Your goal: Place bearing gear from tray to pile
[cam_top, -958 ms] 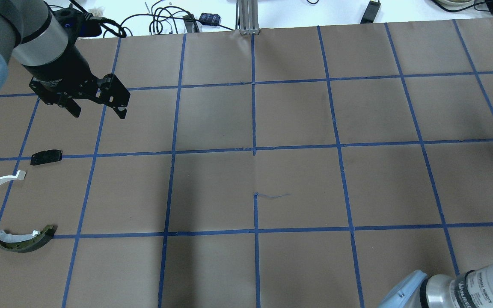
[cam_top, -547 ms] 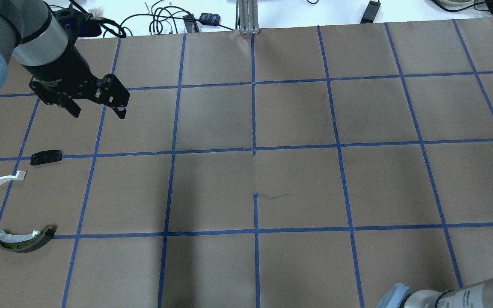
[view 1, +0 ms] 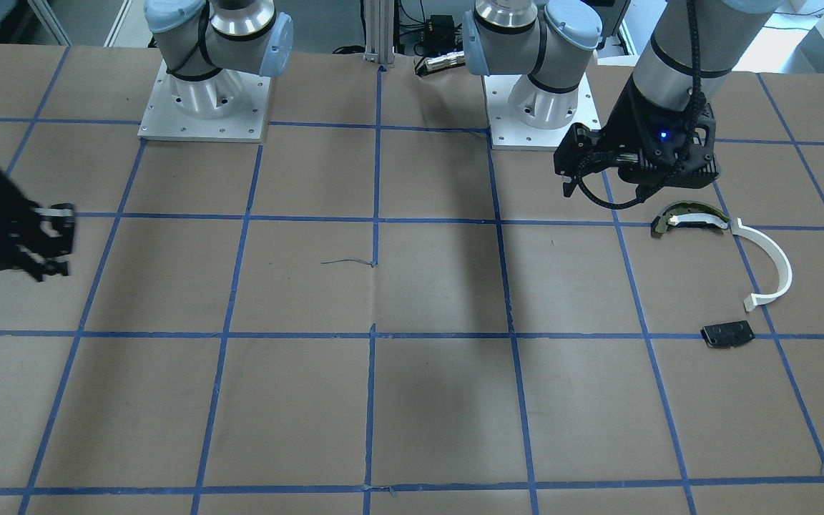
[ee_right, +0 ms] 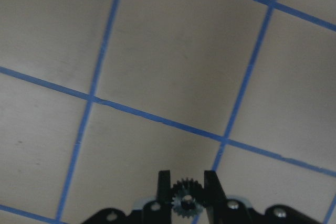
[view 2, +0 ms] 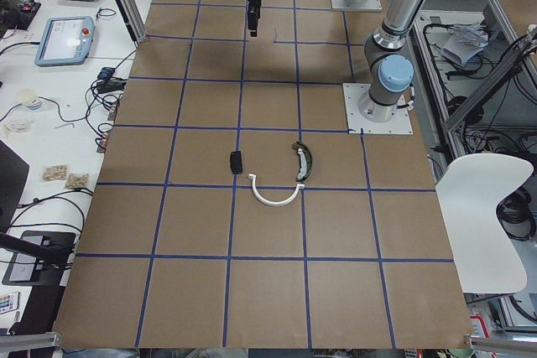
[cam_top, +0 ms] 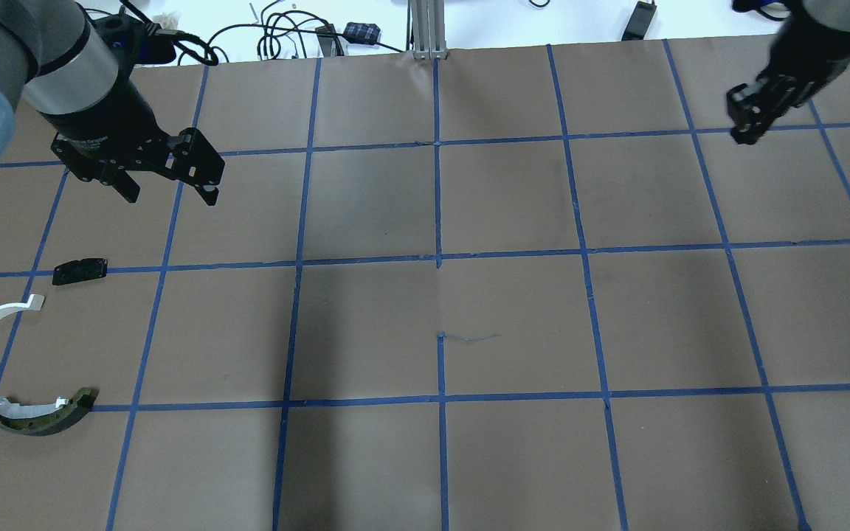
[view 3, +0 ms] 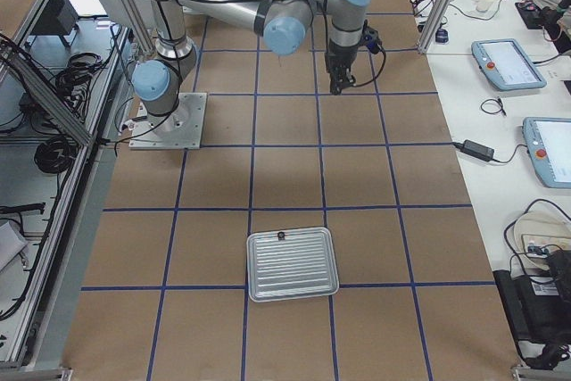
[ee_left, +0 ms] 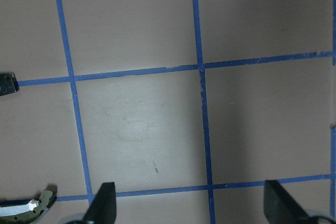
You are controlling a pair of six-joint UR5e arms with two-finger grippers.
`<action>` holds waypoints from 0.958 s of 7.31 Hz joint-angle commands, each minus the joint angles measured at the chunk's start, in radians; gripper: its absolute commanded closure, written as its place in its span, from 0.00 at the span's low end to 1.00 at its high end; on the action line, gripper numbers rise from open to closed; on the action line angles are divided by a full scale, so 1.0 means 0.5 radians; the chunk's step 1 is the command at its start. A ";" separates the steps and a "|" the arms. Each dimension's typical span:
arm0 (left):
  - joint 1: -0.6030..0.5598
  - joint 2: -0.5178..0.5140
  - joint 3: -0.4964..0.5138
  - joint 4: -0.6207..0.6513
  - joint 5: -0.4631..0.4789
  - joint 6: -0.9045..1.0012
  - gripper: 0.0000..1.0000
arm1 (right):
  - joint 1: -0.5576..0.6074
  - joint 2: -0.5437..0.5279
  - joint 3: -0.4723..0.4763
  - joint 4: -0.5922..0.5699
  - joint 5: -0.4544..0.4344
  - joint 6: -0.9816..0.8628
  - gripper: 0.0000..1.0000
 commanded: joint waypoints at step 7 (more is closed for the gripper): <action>0.081 -0.004 -0.019 -0.026 -0.003 -0.018 0.00 | 1.071 0.370 0.446 -0.984 0.010 1.467 0.89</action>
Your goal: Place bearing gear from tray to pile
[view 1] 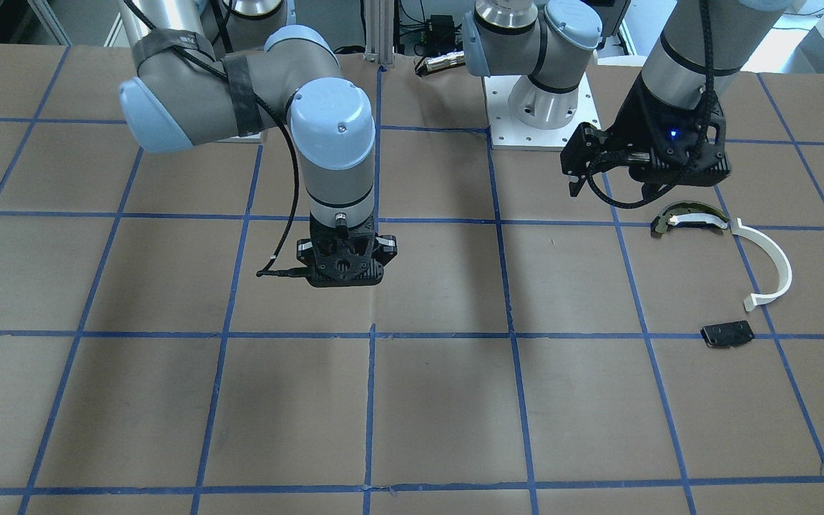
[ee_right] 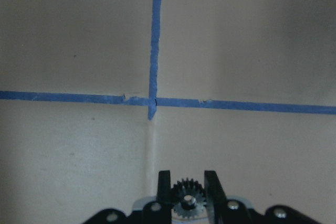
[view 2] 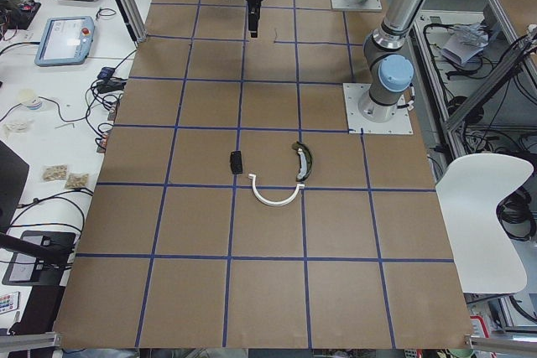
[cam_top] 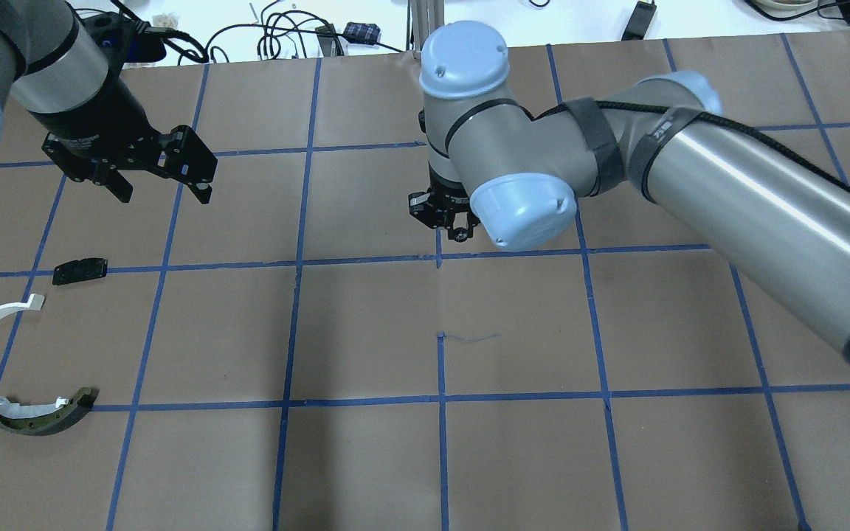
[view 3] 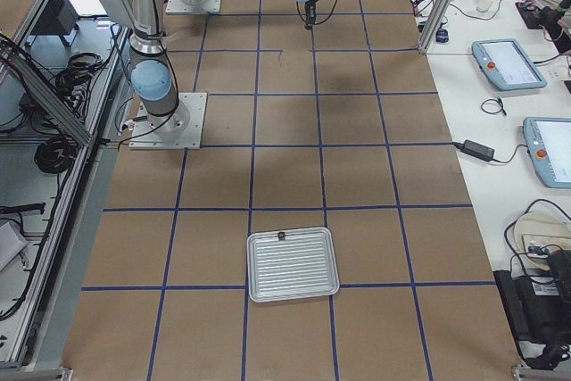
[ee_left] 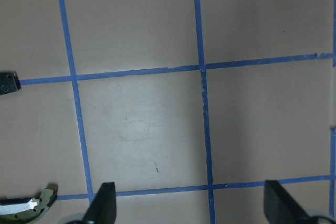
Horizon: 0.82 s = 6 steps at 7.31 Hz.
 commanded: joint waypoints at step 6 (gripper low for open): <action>0.036 -0.186 -0.112 0.184 -0.007 -0.024 0.00 | -0.300 -0.144 -0.313 0.593 -0.017 -0.119 0.00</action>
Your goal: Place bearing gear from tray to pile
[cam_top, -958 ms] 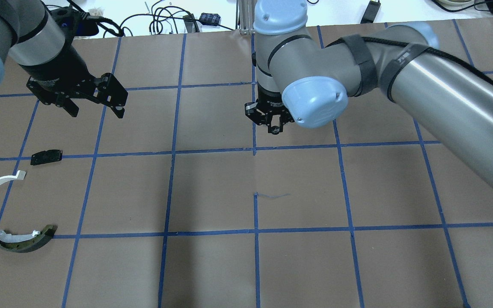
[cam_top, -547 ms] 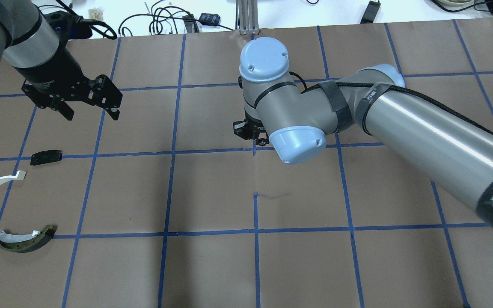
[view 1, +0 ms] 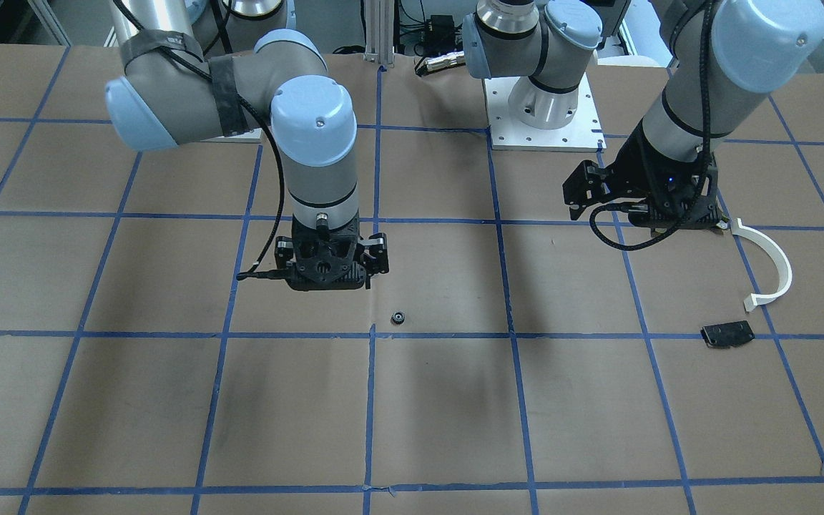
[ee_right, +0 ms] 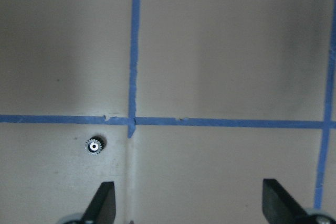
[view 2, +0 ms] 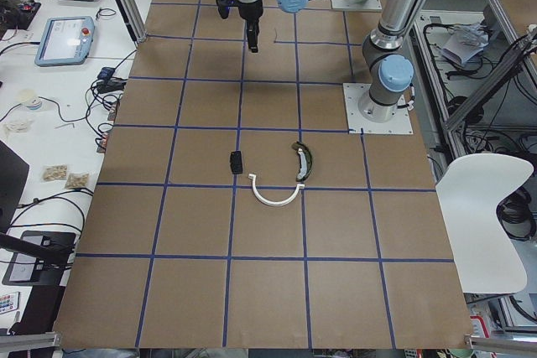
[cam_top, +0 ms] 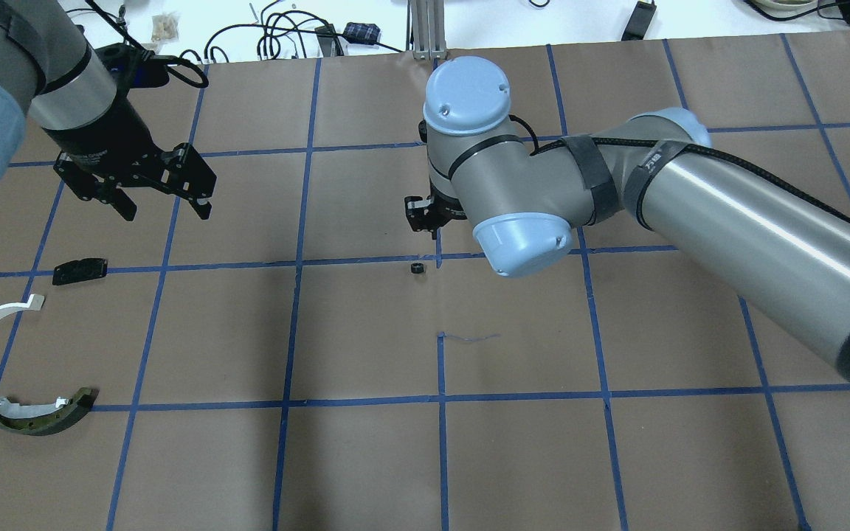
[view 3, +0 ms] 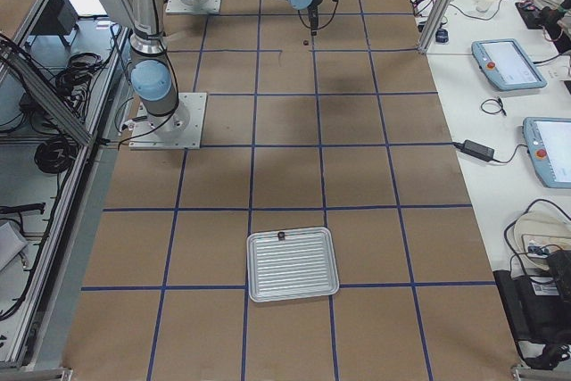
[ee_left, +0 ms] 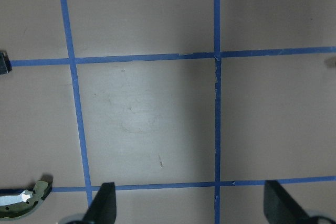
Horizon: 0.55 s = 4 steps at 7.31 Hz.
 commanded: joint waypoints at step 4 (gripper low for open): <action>-0.377 -0.412 -0.029 0.627 -0.022 -0.265 0.00 | -1.115 -0.132 -0.480 0.773 -0.235 -1.494 0.00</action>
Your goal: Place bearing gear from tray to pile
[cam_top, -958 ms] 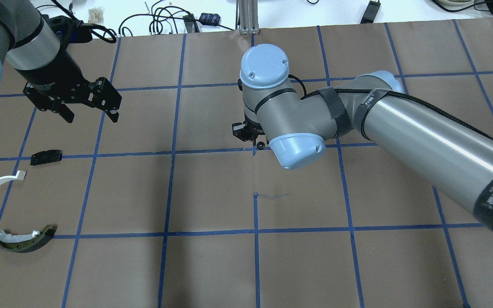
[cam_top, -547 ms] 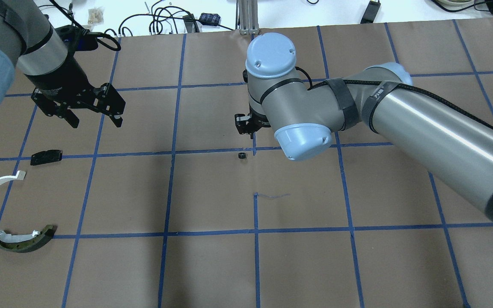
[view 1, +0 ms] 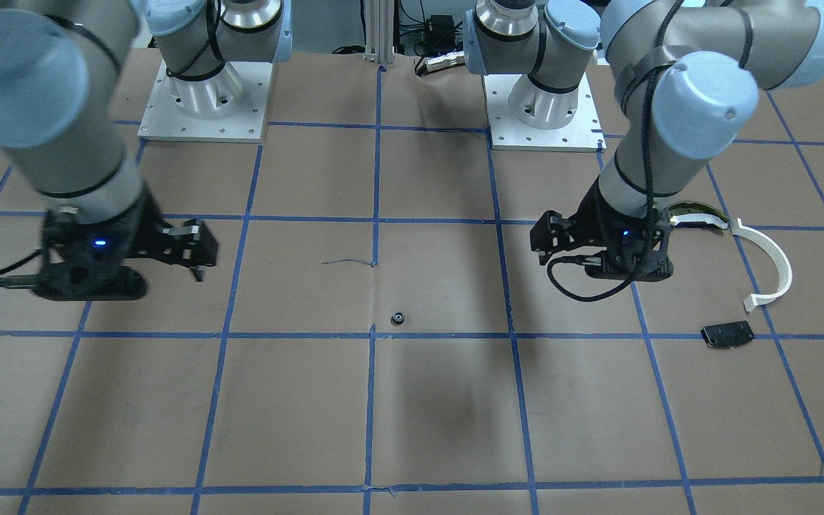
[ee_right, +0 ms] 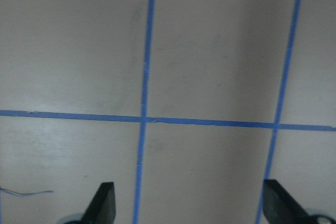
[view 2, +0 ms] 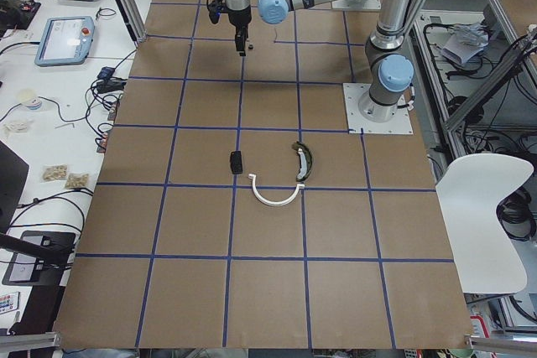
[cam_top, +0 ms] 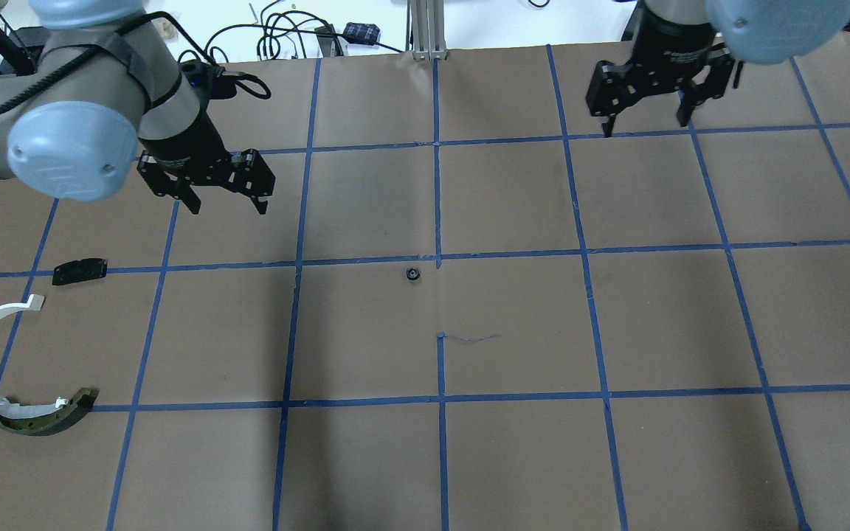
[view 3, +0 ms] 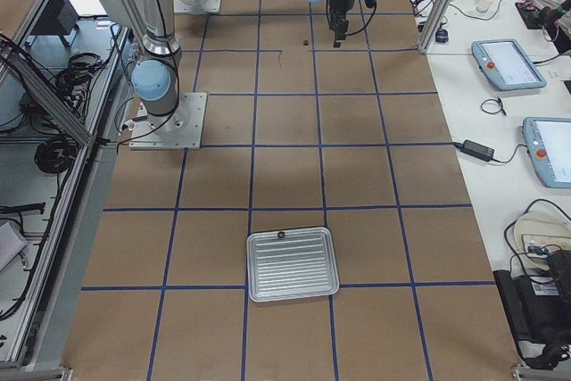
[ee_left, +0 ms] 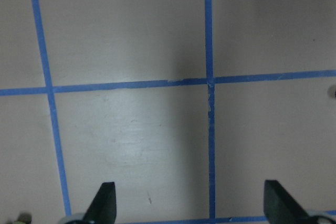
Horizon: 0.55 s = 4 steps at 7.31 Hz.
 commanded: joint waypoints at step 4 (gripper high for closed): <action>-0.567 -0.435 -0.002 0.456 -0.012 -0.134 0.00 | -1.363 0.202 -0.011 0.000 0.078 -2.331 0.00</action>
